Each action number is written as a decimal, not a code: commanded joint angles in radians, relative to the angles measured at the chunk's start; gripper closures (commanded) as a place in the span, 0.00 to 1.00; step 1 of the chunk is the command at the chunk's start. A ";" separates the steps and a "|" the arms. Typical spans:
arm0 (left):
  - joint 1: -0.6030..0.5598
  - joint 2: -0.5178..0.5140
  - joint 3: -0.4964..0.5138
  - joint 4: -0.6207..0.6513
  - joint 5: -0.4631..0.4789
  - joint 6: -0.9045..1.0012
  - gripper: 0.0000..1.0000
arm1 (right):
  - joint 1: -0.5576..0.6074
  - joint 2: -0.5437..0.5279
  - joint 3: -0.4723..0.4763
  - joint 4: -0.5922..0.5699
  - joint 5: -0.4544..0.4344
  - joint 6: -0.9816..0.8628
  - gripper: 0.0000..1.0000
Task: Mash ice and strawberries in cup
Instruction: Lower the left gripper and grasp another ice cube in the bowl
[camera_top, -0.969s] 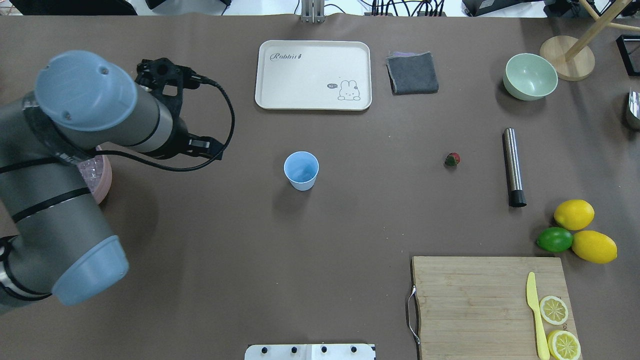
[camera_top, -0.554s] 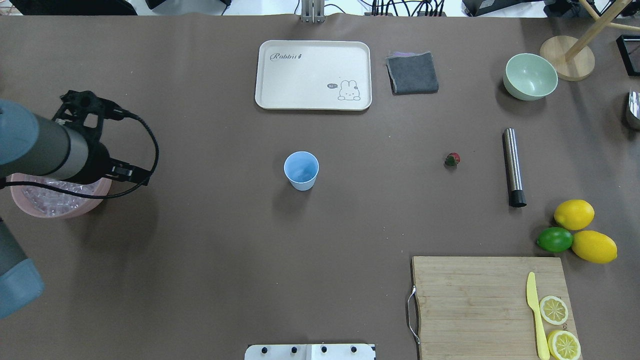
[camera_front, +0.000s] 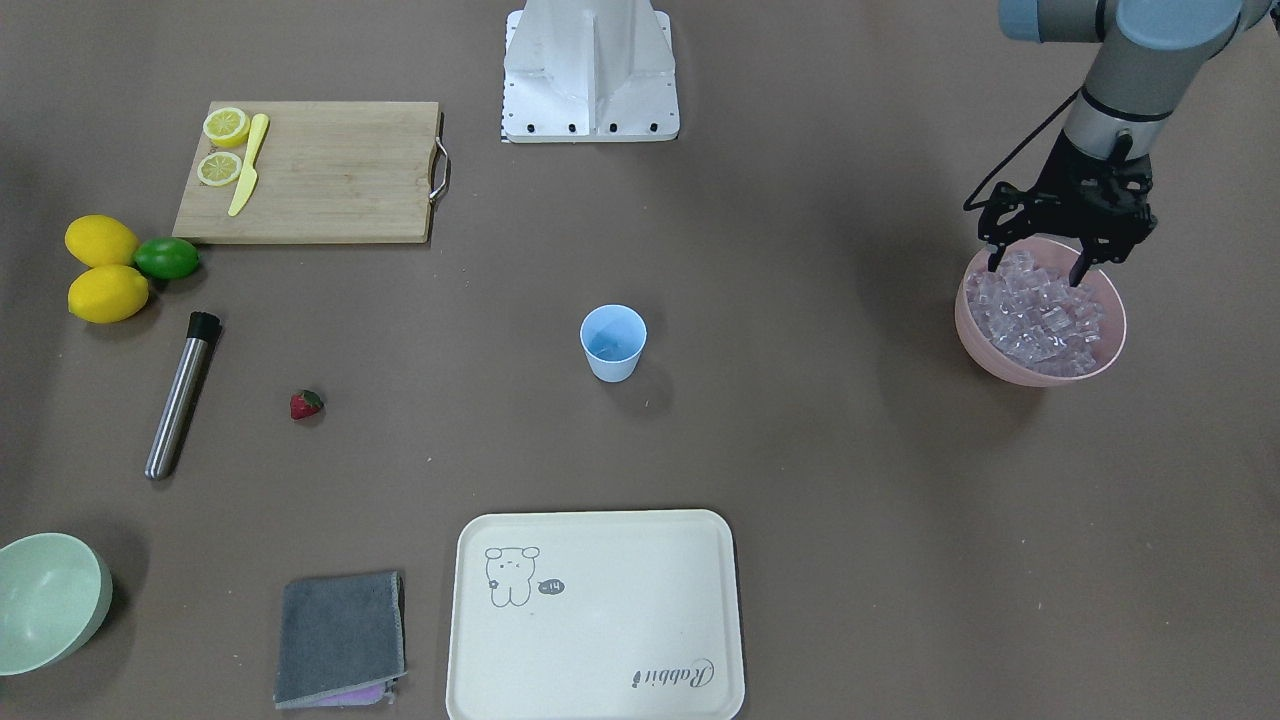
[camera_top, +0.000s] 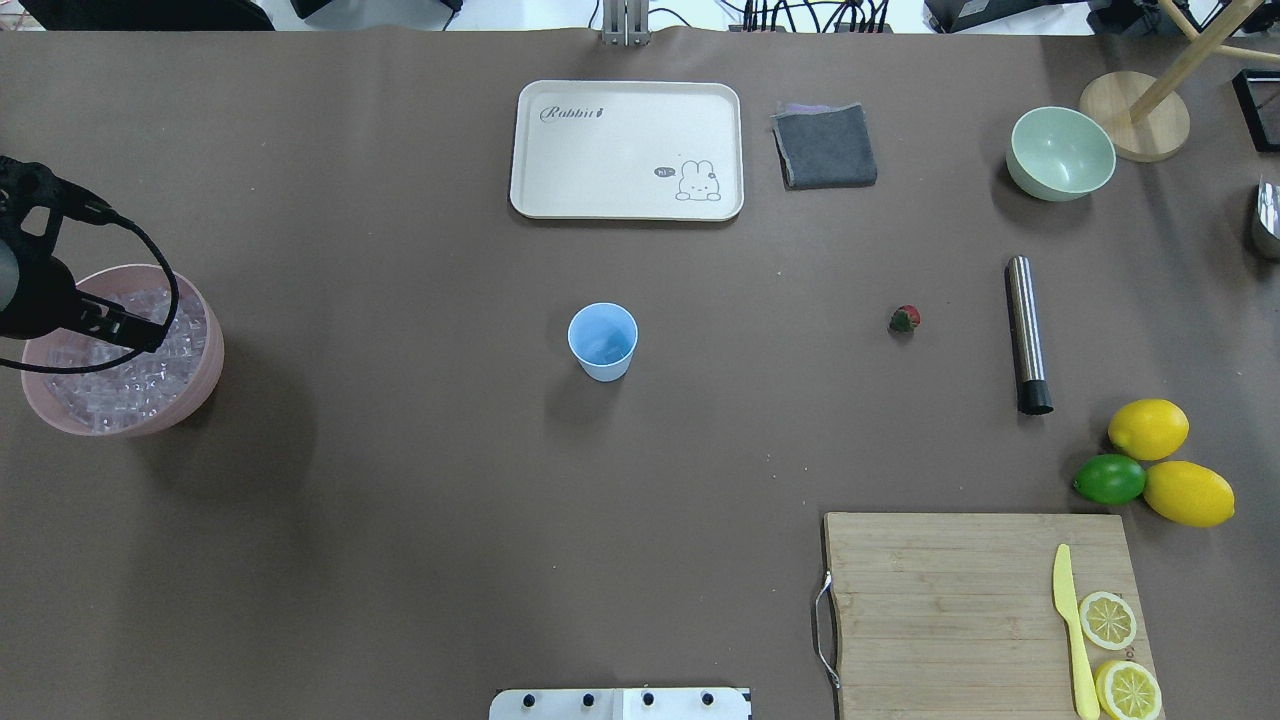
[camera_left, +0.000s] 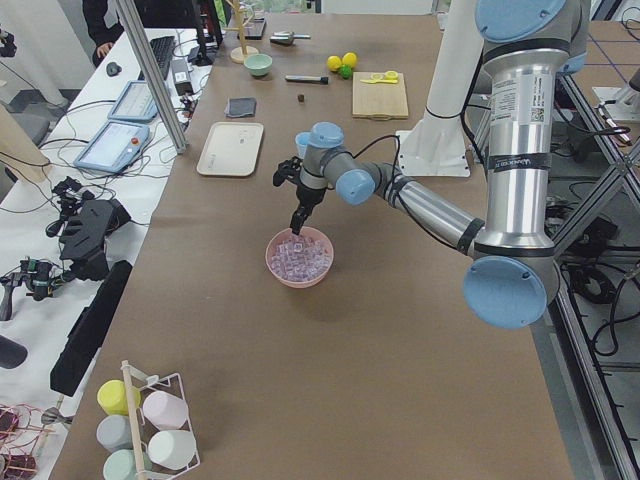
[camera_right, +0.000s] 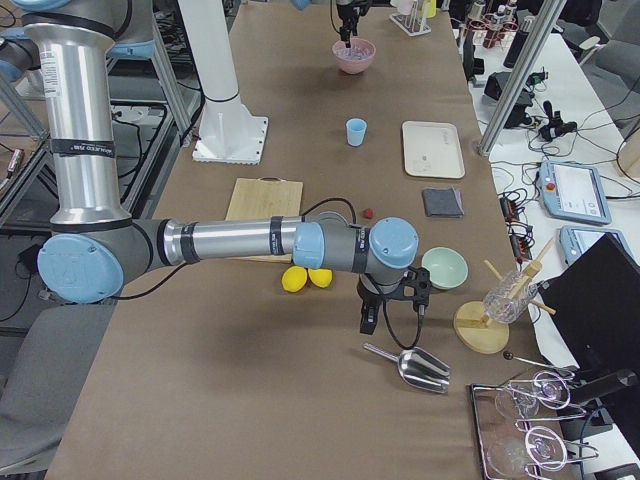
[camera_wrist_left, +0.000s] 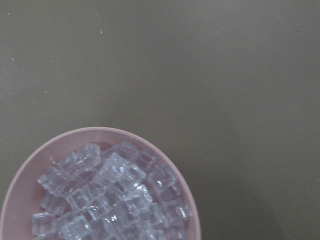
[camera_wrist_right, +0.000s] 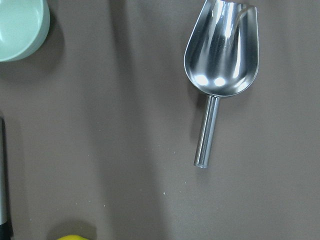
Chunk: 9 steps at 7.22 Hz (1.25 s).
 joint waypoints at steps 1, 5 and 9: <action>-0.041 -0.019 0.141 -0.167 -0.084 0.037 0.11 | 0.000 0.001 -0.001 -0.001 0.000 0.000 0.00; -0.038 -0.085 0.243 -0.180 -0.084 0.040 0.14 | 0.000 0.001 -0.001 -0.001 0.000 0.000 0.00; -0.033 -0.108 0.304 -0.247 -0.085 0.036 0.14 | 0.000 0.004 0.001 0.000 -0.002 0.000 0.00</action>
